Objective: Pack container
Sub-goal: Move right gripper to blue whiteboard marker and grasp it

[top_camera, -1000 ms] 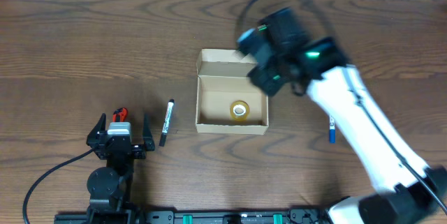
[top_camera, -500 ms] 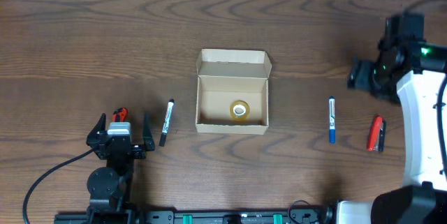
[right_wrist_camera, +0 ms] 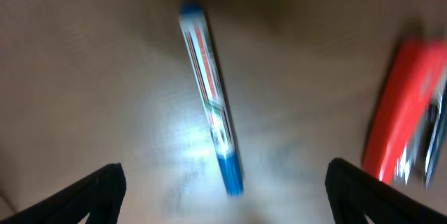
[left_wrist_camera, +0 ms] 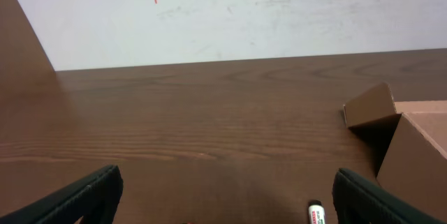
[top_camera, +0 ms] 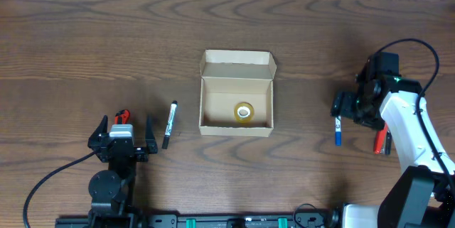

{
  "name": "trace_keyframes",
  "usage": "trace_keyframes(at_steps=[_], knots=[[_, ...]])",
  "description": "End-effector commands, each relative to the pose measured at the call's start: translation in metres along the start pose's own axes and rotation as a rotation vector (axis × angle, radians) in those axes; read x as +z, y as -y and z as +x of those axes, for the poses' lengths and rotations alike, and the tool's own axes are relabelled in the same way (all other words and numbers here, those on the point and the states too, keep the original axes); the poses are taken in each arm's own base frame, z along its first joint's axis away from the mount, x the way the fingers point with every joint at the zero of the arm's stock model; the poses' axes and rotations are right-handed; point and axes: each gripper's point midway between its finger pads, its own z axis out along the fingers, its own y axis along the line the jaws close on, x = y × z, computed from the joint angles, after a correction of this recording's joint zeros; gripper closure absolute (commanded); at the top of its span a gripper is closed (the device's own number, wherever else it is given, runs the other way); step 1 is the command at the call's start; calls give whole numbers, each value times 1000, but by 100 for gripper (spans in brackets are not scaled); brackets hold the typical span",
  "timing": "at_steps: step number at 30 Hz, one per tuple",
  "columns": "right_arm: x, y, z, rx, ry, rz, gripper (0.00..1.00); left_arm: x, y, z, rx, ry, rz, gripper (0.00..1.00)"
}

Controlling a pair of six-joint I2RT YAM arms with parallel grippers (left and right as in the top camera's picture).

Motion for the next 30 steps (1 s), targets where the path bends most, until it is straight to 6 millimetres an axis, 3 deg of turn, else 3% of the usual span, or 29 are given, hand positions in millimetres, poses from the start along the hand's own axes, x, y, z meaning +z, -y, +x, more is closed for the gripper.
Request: trace_keyframes(at_steps=[1, 13, 25, 27, 30], knots=[[3, -4, -9, -82, 36, -17, 14, 2, -1, 19, 20, -44, -6, 5], [60, -9, -3, -96, -90, -9, 14, 2, -1, 19, 20, -44, -6, 5], [89, -7, 10, -104, -177, 2, 16, 2, -1, 19, 20, -44, -6, 5], [91, -7, 13, -104, -186, 3, 23, 2, -1, 19, 20, -44, -6, 5], [94, -6, 17, -104, -193, 4, 46, 2, -1, 19, 20, -44, -6, 5]])
